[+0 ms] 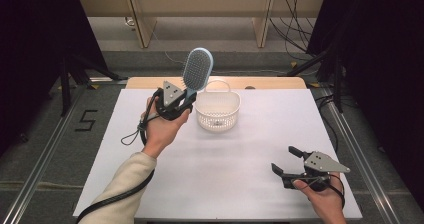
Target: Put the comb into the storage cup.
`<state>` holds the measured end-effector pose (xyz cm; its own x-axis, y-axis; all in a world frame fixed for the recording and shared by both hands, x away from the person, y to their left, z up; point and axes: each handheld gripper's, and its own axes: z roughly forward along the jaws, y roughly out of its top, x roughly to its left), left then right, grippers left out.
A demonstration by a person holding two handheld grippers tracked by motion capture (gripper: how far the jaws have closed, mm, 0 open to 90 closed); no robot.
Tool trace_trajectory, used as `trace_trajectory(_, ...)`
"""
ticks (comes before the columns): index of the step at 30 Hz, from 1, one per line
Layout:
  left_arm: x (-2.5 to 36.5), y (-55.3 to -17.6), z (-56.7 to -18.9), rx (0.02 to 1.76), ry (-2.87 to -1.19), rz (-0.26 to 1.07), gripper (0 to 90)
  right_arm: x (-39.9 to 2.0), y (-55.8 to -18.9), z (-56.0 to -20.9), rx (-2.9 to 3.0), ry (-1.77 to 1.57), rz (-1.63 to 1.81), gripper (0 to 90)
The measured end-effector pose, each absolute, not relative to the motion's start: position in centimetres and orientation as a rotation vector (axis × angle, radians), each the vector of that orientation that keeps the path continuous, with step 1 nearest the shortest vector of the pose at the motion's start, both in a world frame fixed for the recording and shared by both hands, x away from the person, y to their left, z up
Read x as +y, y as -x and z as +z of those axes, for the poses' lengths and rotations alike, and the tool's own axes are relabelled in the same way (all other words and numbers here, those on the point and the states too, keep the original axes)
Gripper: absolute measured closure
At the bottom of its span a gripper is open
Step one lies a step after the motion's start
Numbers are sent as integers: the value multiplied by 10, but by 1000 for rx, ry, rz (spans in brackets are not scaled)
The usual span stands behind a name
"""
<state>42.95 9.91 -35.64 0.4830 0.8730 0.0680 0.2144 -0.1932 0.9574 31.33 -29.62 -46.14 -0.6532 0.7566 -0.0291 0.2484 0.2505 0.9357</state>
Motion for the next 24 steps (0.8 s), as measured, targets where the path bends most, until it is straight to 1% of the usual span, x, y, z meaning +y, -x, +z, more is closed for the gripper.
trace_trajectory(24,94,-434,-353,930,-1685,792,696,-296,-313,-461,2046,-912,1399,159)
